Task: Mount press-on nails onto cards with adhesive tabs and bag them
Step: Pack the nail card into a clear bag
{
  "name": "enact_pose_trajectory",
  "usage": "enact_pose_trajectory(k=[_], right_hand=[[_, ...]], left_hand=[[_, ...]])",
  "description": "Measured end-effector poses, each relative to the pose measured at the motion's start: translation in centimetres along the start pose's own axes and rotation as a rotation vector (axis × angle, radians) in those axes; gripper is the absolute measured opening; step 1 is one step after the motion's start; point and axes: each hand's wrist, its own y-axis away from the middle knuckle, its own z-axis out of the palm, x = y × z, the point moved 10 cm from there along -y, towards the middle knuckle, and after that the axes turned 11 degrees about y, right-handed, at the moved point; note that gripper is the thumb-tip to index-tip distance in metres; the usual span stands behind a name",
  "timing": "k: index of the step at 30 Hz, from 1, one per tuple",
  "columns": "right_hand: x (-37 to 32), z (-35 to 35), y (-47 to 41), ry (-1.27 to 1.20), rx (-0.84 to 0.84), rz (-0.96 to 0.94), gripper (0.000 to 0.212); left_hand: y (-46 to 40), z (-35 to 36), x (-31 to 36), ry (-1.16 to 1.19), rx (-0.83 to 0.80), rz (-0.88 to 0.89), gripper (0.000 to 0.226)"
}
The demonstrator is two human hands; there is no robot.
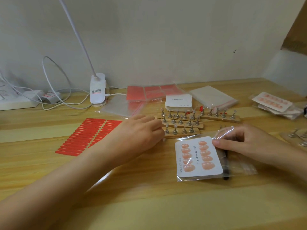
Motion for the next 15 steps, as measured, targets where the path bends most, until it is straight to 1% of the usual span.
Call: enact_pose_trajectory(k=[1, 3, 5, 7, 9, 13, 15], right_hand=[[0.1, 0.0, 0.0, -0.004, 0.007, -0.003, 0.076], [0.3, -0.1, -0.2, -0.017, 0.018, -0.010, 0.074], [0.5, 0.0, -0.2, -0.046, 0.024, -0.006, 0.063], [0.4, -0.1, -0.2, -0.079, 0.029, 0.000, 0.054], [0.3, 0.0, -0.2, -0.094, 0.030, -0.004, 0.049], [0.5, -0.1, -0.1, -0.080, 0.040, -0.004, 0.038], [0.3, -0.1, -0.1, -0.080, 0.042, -0.010, 0.036]], left_hand=[[0.2, -0.4, -0.8, 0.086, 0.033, -0.060, 0.006], [0.9, -1.0, -3.1, 0.298, 0.125, -0.244, 0.003], [1.9, -0.9, -5.2, 0.519, 0.224, -0.410, 0.011], [2.5, -0.4, -6.3, 0.688, 0.284, -0.534, 0.020], [2.7, 0.4, -6.9, 0.799, 0.294, -0.634, 0.020], [3.0, 2.3, -7.5, 0.976, 0.273, -0.762, 0.014], [3.2, 2.9, -7.7, 0.994, 0.270, -0.804, 0.012]])
